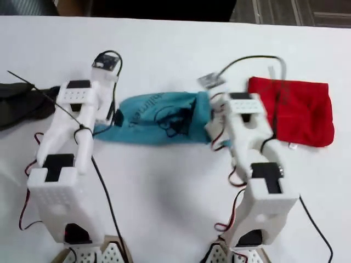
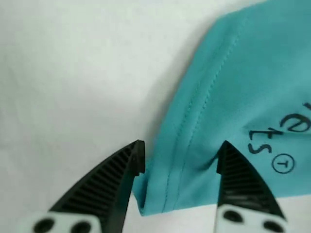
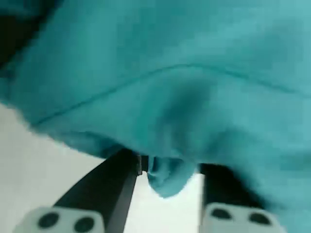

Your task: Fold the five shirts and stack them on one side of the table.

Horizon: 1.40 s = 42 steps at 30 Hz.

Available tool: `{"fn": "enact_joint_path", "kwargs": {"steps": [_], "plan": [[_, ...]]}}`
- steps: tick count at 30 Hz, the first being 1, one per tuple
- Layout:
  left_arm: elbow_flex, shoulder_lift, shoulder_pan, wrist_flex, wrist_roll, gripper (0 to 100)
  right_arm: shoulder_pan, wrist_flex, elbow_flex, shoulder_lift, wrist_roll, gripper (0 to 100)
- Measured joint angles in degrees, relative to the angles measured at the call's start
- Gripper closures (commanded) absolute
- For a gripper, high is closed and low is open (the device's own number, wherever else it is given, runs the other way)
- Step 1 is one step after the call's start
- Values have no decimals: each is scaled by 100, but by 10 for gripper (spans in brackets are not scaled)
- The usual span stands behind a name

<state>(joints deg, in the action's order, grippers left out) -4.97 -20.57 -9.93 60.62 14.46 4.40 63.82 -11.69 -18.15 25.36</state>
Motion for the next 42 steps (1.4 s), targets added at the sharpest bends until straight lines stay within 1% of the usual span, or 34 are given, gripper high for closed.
{"fn": "enact_joint_path", "kwargs": {"steps": [2, 5, 10, 13, 15, 17, 19, 21, 22, 25, 28, 34, 38, 42], "plan": [[0, 0, 9, -9, 0, 740, -299, -9, 334, -44, 0, 982], [0, -9, 79, -26, 0, 740, -536, 255, 844, -44, 0, 978], [-44, -9, 448, 9, 0, 740, -519, 1125, 1407, 123, 0, 978], [-44, -9, 703, 475, -9, 742, -519, 1653, 1574, 651, 0, 978], [-79, -9, 862, 985, 176, 778, -501, 1978, 1609, 1134, 0, 978], [-237, -9, 967, 1398, 519, 869, -475, 2286, 1609, 1653, 0, 978], [-422, -9, 976, 1530, 738, 985, -466, 2576, 1609, 2127, 0, 978], [-589, 0, 967, 1530, 818, 959, -466, 2901, 1618, 2541, 0, 978], [-642, 9, 958, 1538, 844, 970, -466, 3033, 1582, 2743, 0, 978], [-897, 53, 879, 1626, 862, 974, -457, 3253, 1160, 3332, 0, 978], [-1046, 70, 756, 1916, 993, 973, -457, 3297, 369, 3965, 53, 978], [-1143, 9, 360, 3033, 1908, 971, -457, 3305, -1486, 5468, 958, 978], [-712, 9, 44, 3798, 2576, 969, -457, 3270, -2347, 6365, 1398, 978], [-316, 123, -88, 3991, 2848, 968, -457, 3138, -2769, 6743, 1503, 978]]}}
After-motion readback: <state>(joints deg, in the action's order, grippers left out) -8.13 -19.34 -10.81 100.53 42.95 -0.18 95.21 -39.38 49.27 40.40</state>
